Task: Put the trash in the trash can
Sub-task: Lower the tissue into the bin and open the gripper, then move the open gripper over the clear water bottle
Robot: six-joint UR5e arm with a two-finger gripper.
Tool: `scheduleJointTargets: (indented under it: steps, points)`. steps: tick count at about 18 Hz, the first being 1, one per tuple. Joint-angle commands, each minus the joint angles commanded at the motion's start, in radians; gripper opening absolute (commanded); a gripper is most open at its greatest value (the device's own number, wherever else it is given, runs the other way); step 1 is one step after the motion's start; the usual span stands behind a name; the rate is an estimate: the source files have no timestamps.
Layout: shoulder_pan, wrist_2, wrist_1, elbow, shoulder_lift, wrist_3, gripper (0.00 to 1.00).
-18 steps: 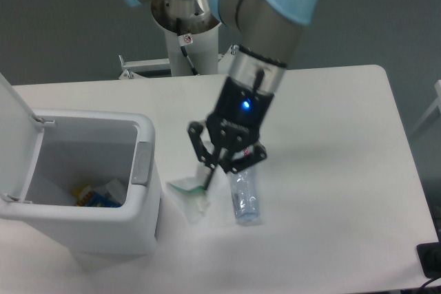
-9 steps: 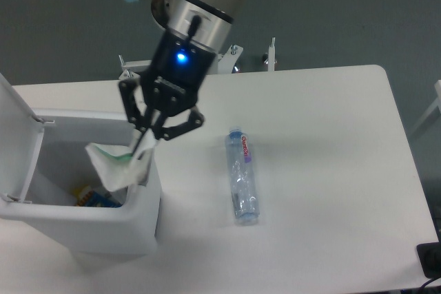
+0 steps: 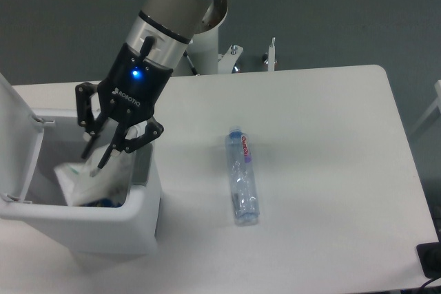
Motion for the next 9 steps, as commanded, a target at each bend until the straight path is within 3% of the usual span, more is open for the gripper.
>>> scheduleJointTargets:
  steps: [9]
  points:
    - [0.139,0.002,0.000,0.003,-0.011,0.006,1.00]
